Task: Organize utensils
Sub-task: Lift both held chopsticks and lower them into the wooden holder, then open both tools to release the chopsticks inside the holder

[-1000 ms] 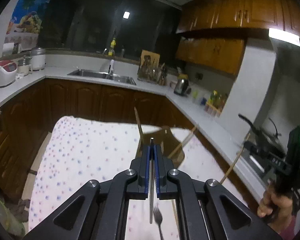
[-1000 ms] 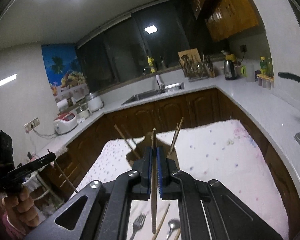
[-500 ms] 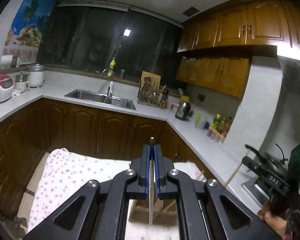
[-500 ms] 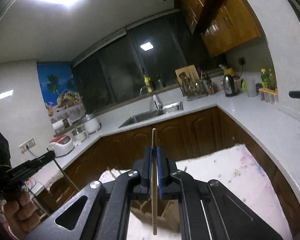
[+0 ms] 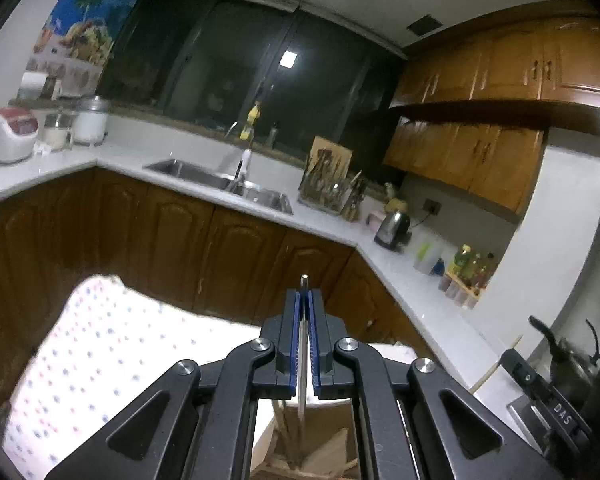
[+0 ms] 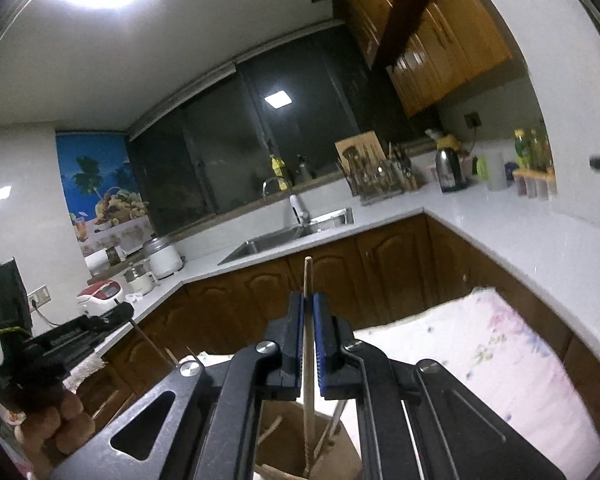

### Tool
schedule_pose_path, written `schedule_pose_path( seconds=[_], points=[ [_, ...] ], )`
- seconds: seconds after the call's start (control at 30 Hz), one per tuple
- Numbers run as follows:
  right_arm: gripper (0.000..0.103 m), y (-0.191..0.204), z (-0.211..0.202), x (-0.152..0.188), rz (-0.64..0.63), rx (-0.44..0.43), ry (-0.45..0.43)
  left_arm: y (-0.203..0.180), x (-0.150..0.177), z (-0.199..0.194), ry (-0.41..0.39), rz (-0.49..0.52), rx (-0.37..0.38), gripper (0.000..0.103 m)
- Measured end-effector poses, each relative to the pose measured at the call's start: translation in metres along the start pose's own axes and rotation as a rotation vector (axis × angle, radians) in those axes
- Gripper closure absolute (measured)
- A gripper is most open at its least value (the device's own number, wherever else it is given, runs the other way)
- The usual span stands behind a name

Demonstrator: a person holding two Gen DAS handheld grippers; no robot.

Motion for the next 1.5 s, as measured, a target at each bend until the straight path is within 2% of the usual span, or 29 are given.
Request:
schedule_pose_path(
  seconds=[0.17, 0.4, 0.87, 1.0, 1.03, 1.07, 1.1, 1.13, 1.17, 1.2, 1.23, 1.3, 1.33, 1.37, 1.4, 1.5],
  points=[
    [0.098, -0.013, 0.004, 0.032, 0.037, 0.009, 0.018, 0.007, 0.024, 0.024, 0.046, -0.010, -0.020, 0.101],
    [0.098, -0.028, 0.016, 0.054, 0.093, 0.018, 0.075, 0.009, 0.028, 0.034, 0.101, 0.003, -0.031, 0.100],
    [0.098, -0.031, 0.025, 0.048, 0.095, 0.015, 0.141, 0.003, 0.011, 0.044, 0.128, 0.040, -0.033, 0.099],
    [0.092, -0.030, 0.024, 0.046, 0.100, 0.002, 0.147, 0.002, 0.011, 0.042, 0.136, 0.048, -0.040, 0.099],
    [0.092, -0.030, 0.023, 0.045, 0.105, -0.005, 0.147, 0.002, 0.013, 0.039, 0.138, 0.048, -0.043, 0.096],
    [0.087, -0.031, 0.022, 0.044, 0.109, -0.010, 0.148, 0.002, 0.015, 0.036, 0.136, 0.045, -0.039, 0.089],
    [0.076, -0.031, 0.020, 0.043, 0.115, -0.012, 0.146, 0.003, 0.016, 0.033, 0.133, 0.040, -0.036, 0.082],
    [0.066, -0.032, 0.017, 0.042, 0.120, -0.016, 0.140, 0.004, 0.016, 0.028, 0.125, 0.033, -0.039, 0.065],
    [0.046, -0.032, 0.012, 0.041, 0.127, -0.025, 0.125, 0.006, 0.015, 0.022, 0.110, 0.028, -0.039, 0.054],
    [0.036, -0.032, 0.007, 0.041, 0.130, -0.029, 0.107, 0.007, 0.016, 0.016, 0.097, 0.027, -0.037, 0.051],
    [0.033, -0.032, 0.003, 0.040, 0.129, -0.031, 0.094, 0.008, 0.016, 0.010, 0.087, 0.031, -0.038, 0.047],
    [0.020, -0.031, -0.005, 0.039, 0.131, -0.037, 0.083, 0.011, 0.020, -0.004, 0.073, 0.032, -0.045, 0.032],
    [0.016, -0.030, -0.007, 0.039, 0.134, -0.044, 0.080, 0.014, 0.022, -0.010, 0.063, 0.031, -0.051, 0.020],
    [0.007, -0.029, -0.010, 0.039, 0.136, -0.048, 0.081, 0.016, 0.025, -0.017, 0.055, 0.031, -0.061, 0.013],
    [0.001, -0.027, -0.015, 0.039, 0.135, -0.051, 0.081, 0.020, 0.027, -0.026, 0.046, 0.028, -0.075, 0.011],
    [0.000, -0.020, -0.028, 0.043, 0.112, -0.050, 0.088, 0.029, 0.036, -0.048, 0.035, 0.026, -0.092, 0.002]
  ],
)
Point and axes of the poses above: each gripper's, at about its wrist camera, not at the fingertips, and z roughly the way its jaws point, y to its left, x to its underside, the point moved 1 cm from there along z, roughly the way its jaws point, and after that the axes turned 8 degrees about -x, right-handed, at the moved point
